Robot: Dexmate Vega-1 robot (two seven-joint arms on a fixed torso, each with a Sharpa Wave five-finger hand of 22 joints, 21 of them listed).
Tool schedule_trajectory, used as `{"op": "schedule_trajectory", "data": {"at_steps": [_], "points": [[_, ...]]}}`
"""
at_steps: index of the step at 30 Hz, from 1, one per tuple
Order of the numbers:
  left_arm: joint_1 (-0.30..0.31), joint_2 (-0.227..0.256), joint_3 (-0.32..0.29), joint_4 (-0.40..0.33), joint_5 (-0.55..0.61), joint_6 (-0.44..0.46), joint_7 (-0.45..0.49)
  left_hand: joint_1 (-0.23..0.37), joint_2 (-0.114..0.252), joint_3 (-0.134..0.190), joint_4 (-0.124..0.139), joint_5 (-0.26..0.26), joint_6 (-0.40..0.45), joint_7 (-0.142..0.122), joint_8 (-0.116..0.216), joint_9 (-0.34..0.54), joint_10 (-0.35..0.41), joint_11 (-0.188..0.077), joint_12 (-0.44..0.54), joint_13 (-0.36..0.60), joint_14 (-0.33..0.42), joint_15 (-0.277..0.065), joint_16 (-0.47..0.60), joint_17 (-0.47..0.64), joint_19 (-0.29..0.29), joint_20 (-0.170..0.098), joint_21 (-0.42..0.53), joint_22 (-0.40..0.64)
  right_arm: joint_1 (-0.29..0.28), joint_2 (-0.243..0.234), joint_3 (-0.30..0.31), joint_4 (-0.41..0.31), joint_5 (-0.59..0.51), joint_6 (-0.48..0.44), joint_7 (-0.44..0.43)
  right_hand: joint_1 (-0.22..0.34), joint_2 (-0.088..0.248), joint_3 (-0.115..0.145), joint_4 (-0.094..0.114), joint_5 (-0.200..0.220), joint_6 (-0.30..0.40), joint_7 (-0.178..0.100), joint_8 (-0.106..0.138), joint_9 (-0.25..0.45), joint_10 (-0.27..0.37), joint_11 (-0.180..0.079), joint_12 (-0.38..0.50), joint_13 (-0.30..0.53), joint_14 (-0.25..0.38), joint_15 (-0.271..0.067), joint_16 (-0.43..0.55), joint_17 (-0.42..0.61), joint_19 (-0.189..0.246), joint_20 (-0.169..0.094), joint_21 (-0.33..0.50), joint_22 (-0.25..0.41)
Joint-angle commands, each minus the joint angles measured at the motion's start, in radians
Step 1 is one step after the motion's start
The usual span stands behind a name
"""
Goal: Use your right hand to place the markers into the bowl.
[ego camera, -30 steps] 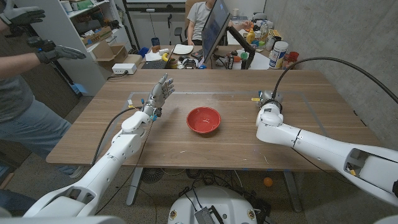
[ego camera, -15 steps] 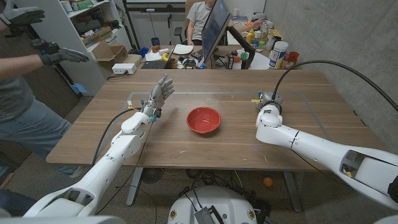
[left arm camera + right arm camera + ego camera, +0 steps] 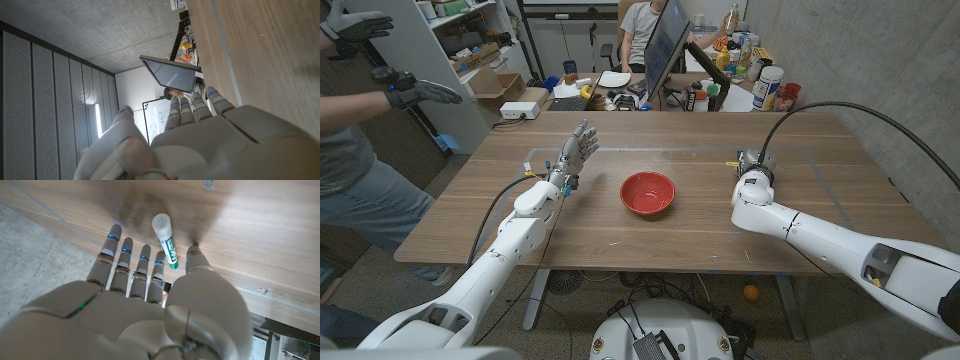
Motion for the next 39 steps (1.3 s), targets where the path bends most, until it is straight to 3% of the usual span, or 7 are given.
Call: {"op": "schedule_trajectory", "data": {"at_steps": [1, 7, 10, 15, 20, 31, 39], "points": [[-0.012, -0.005, 0.006, 0.015, 0.003, 0.002, -0.004, -0.003, 0.006, 0.003, -0.008, 0.004, 0.0, -0.003, -0.002, 0.003, 0.001, -0.003, -0.003, 0.004, 0.002, -0.002, 0.002, 0.003, -0.002, 0.003, 0.004, 0.003, -0.033, 0.025, 0.033, 0.036, -0.003, 0.028, -0.052, 0.028, 0.006, 0.014, 0.003, -0.008, 0.042, -0.013, 0.013, 0.006, 0.045, -0.016, 0.022, 0.009, 0.038, -0.017, 0.018, 0.006, 0.02, -0.001, 0.005, 0.003], [-0.014, -0.007, 0.006, 0.018, 0.004, 0.005, -0.003, -0.004, 0.006, 0.003, -0.008, 0.004, 0.0, -0.003, -0.002, 0.003, 0.0, -0.005, -0.004, 0.004, 0.001, -0.001, 0.002, 0.003, -0.002, 0.002, 0.004, 0.003, -0.047, 0.033, 0.048, 0.049, 0.0, 0.04, -0.07, 0.058, 0.011, 0.023, 0.003, -0.009, 0.113, -0.03, 0.03, 0.009, 0.107, -0.041, 0.051, 0.019, 0.08, -0.044, 0.038, 0.013, 0.048, -0.002, 0.008, 0.003], [-0.015, -0.007, 0.007, 0.02, 0.005, 0.004, -0.002, -0.004, 0.006, 0.003, -0.009, 0.004, -0.001, -0.003, -0.003, 0.003, 0.0, -0.006, -0.004, 0.004, 0.001, -0.001, 0.002, 0.003, -0.002, 0.002, 0.004, 0.003, -0.05, 0.037, 0.052, 0.054, -0.001, 0.045, -0.079, 0.08, 0.016, 0.029, 0.002, -0.009, 0.152, -0.04, 0.037, 0.01, 0.155, -0.085, 0.075, 0.027, 0.106, -0.054, 0.051, 0.019, 0.066, -0.002, 0.009, 0.002], [-0.016, -0.007, 0.006, 0.02, 0.006, 0.008, 0.001, -0.004, 0.006, 0.003, -0.009, 0.004, -0.001, -0.002, -0.002, 0.003, 0.0, -0.004, -0.004, 0.004, 0.002, -0.001, 0.002, 0.003, -0.003, 0.003, 0.004, 0.003, -0.061, 0.045, 0.063, 0.063, -0.008, 0.058, -0.108, 0.103, 0.025, 0.036, 0.002, -0.01, 0.214, -0.05, 0.052, 0.013, 0.212, -0.105, 0.104, 0.035, 0.138, -0.072, 0.069, 0.028, 0.088, -0.004, 0.012, 0.002], [-0.017, -0.011, 0.005, 0.027, 0.003, 0.006, -0.003, -0.004, 0.006, 0.003, -0.009, 0.004, -0.001, -0.002, -0.002, 0.003, -0.001, -0.004, -0.004, 0.004, 0.001, -0.001, 0.002, 0.003, -0.004, 0.003, 0.004, 0.003, -0.078, 0.047, 0.085, 0.05, -0.01, 0.074, -0.136, 0.124, 0.024, 0.039, 0.006, -0.014, 0.298, -0.083, 0.07, 0.014, 0.317, -0.134, 0.138, 0.023, 0.205, -0.126, 0.09, 0.024, 0.131, -0.007, 0.018, 0.001], [-0.026, -0.012, 0.008, 0.035, 0.008, 0.007, -0.008, -0.005, 0.007, 0.003, -0.01, 0.003, -0.002, -0.003, -0.003, 0.003, -0.002, -0.004, -0.005, 0.004, -0.001, -0.002, 0.001, 0.003, -0.005, 0.002, 0.003, 0.003, -0.089, 0.04, 0.099, 0.017, -0.028, 0.089, -0.153, 0.136, 0.027, 0.04, 0.007, -0.013, 0.33, -0.09, 0.075, 0.014, 0.348, -0.143, 0.143, 0.011, 0.234, -0.145, 0.102, 0.026, 0.144, -0.005, 0.016, 0.001], [-0.033, -0.018, 0.009, 0.045, 0.011, -0.004, -0.013, -0.005, 0.007, 0.003, -0.011, 0.003, 0.0, -0.003, -0.002, 0.003, -0.001, -0.006, -0.005, 0.004, -0.001, -0.002, 0.002, 0.003, -0.005, 0.002, 0.004, 0.003, -0.088, 0.033, 0.096, -0.007, -0.049, 0.073, -0.15, 0.134, 0.024, 0.036, 0.012, -0.014, 0.365, -0.114, 0.083, 0.015, 0.381, -0.157, 0.148, -0.001, 0.229, -0.184, 0.096, 0.023, 0.142, -0.003, 0.01, 0.0]]}}
